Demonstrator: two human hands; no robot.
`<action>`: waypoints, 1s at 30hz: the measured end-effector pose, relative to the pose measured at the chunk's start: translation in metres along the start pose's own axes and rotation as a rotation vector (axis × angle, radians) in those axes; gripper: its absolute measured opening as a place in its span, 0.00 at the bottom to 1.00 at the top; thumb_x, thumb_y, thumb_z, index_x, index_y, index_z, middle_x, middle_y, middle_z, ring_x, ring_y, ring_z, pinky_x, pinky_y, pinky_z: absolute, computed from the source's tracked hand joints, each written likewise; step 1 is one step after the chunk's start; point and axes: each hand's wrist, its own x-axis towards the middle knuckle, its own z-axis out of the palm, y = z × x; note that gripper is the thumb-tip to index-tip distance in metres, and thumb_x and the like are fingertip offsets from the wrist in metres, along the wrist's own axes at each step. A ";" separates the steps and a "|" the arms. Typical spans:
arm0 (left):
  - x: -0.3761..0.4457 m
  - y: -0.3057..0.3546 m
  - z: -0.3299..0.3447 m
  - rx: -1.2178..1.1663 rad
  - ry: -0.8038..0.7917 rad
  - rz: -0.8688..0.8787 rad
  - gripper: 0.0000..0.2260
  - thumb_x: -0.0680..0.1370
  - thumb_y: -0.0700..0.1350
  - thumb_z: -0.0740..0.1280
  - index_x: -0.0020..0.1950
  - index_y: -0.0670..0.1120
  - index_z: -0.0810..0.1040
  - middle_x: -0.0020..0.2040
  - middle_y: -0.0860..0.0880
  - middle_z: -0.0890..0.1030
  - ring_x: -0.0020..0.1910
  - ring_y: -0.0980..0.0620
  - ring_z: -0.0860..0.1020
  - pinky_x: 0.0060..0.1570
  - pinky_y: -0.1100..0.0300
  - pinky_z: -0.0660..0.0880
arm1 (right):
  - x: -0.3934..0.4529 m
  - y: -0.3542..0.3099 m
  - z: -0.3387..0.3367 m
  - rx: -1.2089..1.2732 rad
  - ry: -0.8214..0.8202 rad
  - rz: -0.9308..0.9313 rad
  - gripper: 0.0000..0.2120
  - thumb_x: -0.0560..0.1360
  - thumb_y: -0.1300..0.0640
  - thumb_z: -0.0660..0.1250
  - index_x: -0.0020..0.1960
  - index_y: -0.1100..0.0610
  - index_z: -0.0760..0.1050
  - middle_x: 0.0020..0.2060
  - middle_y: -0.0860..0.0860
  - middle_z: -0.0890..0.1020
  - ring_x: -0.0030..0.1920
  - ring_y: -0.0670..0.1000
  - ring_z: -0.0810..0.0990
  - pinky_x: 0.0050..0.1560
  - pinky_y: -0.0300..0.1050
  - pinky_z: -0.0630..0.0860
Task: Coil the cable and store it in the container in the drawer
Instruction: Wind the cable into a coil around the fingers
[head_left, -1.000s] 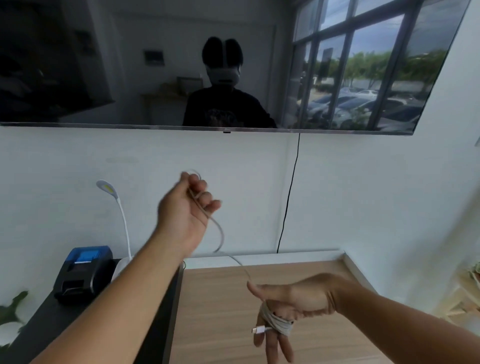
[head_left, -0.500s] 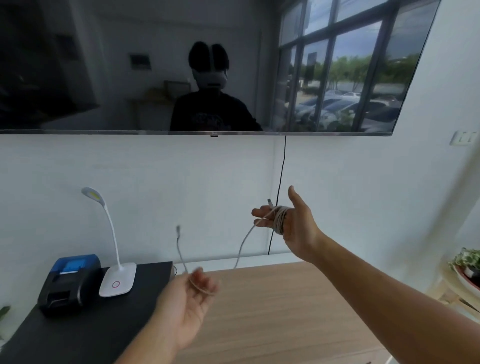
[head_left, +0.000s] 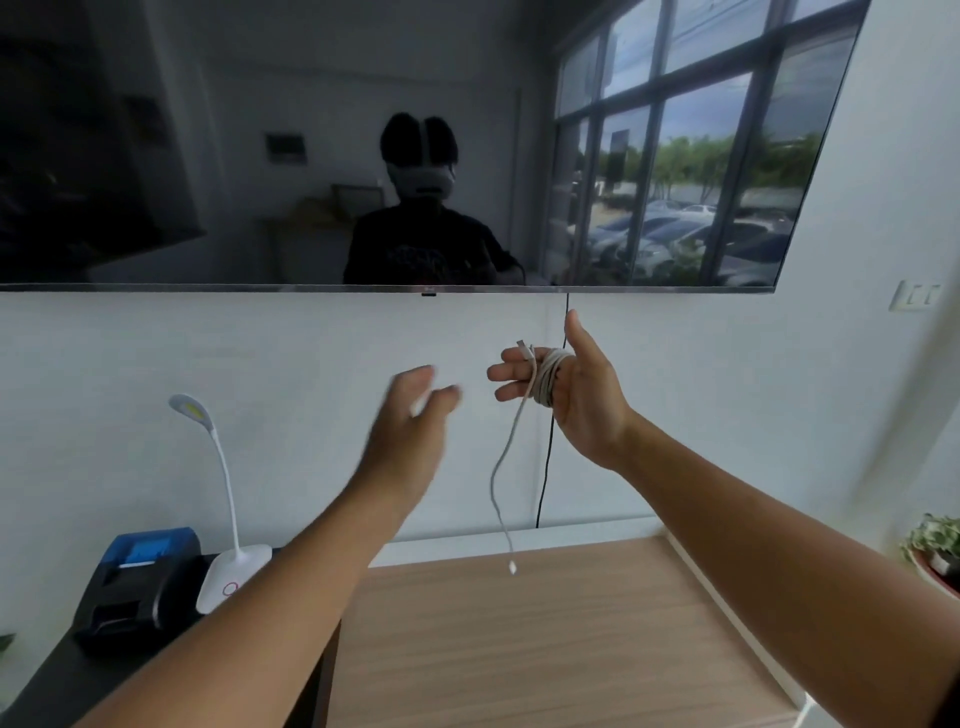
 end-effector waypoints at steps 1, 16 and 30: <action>0.000 0.010 0.012 0.062 -0.129 0.010 0.23 0.78 0.60 0.63 0.69 0.49 0.73 0.64 0.51 0.79 0.59 0.53 0.77 0.54 0.57 0.70 | 0.002 -0.001 0.001 0.001 -0.012 -0.003 0.38 0.80 0.32 0.45 0.58 0.63 0.77 0.50 0.58 0.88 0.49 0.58 0.86 0.75 0.62 0.63; -0.039 -0.038 0.050 -0.060 -0.627 -0.070 0.26 0.74 0.73 0.54 0.35 0.50 0.63 0.29 0.51 0.57 0.27 0.51 0.55 0.31 0.54 0.51 | -0.032 -0.030 -0.004 0.383 -0.056 -0.023 0.34 0.81 0.35 0.58 0.64 0.66 0.73 0.42 0.52 0.86 0.37 0.51 0.77 0.62 0.45 0.74; 0.007 0.019 0.011 0.368 -0.526 0.067 0.22 0.82 0.59 0.58 0.33 0.51 0.78 0.27 0.55 0.70 0.23 0.54 0.64 0.24 0.62 0.63 | -0.066 0.045 0.003 -0.571 -0.539 0.471 0.55 0.72 0.21 0.35 0.78 0.61 0.67 0.61 0.68 0.82 0.46 0.42 0.85 0.80 0.56 0.56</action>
